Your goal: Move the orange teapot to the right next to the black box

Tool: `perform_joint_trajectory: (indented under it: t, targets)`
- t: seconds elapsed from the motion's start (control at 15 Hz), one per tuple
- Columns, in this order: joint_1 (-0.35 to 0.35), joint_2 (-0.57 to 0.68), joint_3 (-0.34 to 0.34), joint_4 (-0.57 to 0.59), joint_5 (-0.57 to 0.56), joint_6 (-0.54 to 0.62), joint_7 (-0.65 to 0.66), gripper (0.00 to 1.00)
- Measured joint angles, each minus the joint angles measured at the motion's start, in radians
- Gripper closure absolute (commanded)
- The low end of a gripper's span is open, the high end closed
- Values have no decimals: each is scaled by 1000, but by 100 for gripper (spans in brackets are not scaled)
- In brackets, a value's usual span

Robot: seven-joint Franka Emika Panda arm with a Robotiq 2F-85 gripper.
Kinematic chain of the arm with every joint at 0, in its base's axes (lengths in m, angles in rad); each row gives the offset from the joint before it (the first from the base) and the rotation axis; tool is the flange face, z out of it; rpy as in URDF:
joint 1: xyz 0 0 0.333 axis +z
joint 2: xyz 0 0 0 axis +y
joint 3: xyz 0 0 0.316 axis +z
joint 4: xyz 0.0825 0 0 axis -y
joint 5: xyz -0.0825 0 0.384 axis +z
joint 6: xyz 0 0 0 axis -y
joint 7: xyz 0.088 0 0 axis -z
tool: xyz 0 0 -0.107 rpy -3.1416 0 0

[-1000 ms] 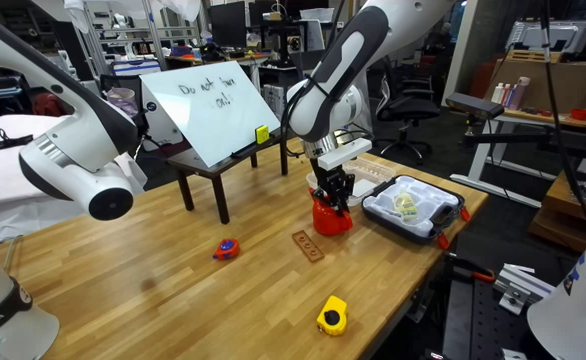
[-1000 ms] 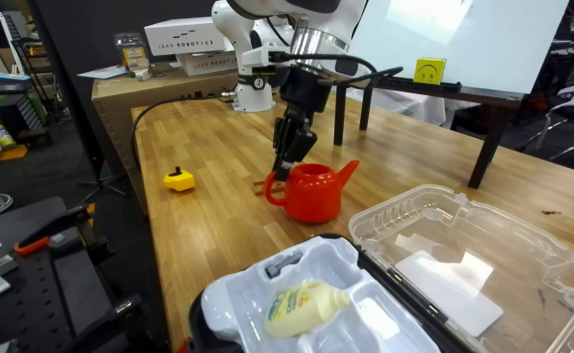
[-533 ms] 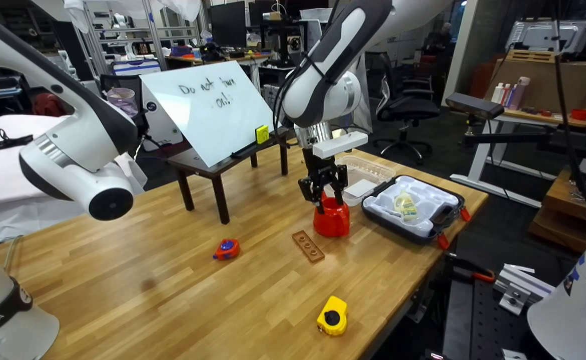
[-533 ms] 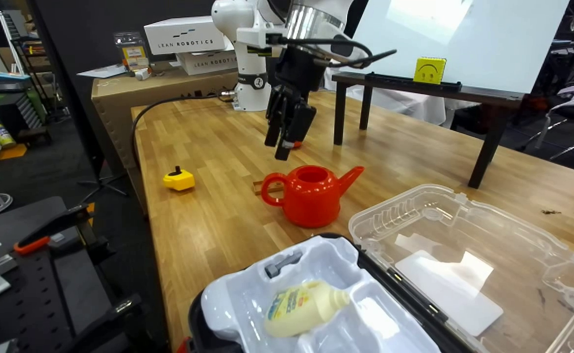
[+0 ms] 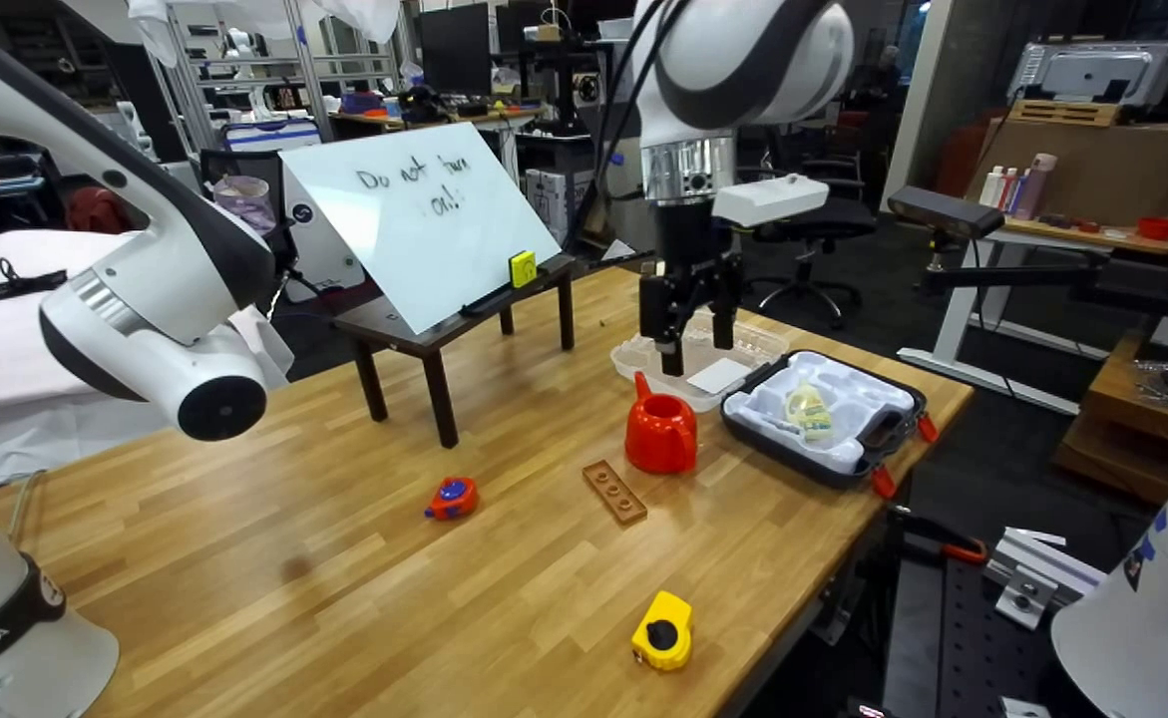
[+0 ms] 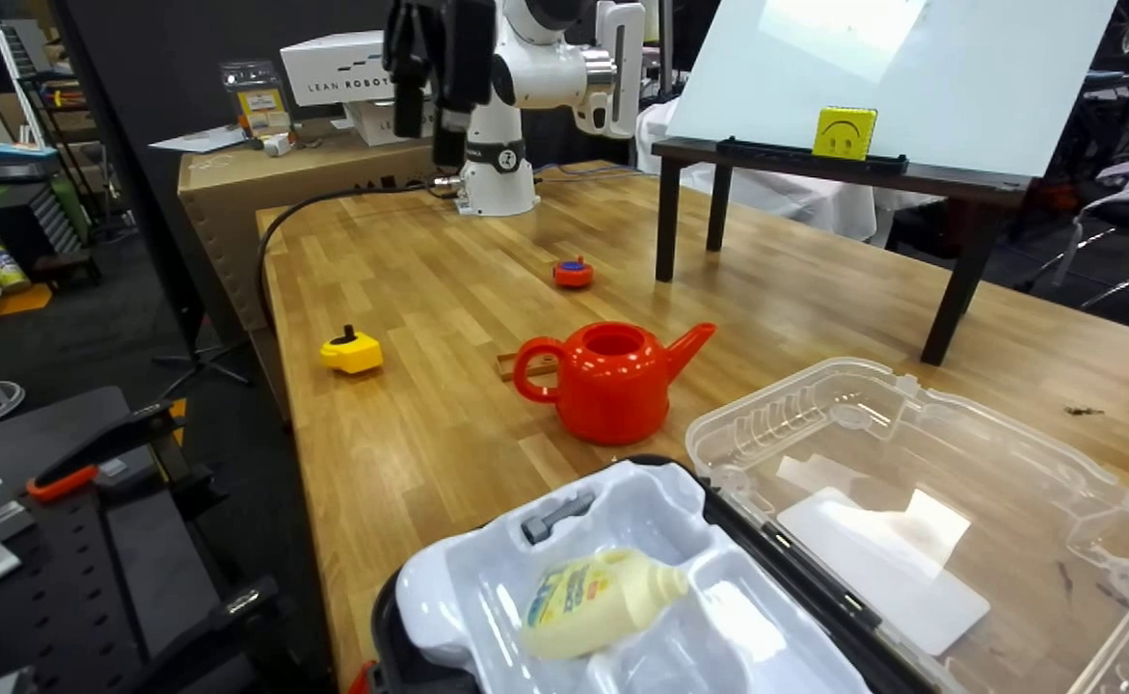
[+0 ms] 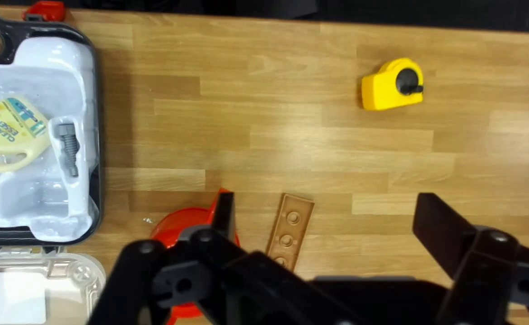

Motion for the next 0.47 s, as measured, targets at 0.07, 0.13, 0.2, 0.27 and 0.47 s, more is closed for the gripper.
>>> perform_joint_trajectory:
  t: [0.07,0.13,0.2,0.27,0.47]
  targets:
    - [8,-72,1,-50,1,-9,-24,0]
    - [12,-138,1,-96,2,-13,-41,0]
    - [12,-179,1,-124,2,-13,-50,0]
    - [12,-197,0,-138,2,-12,-55,0]
    - [12,-189,0,-141,2,-7,-59,0]
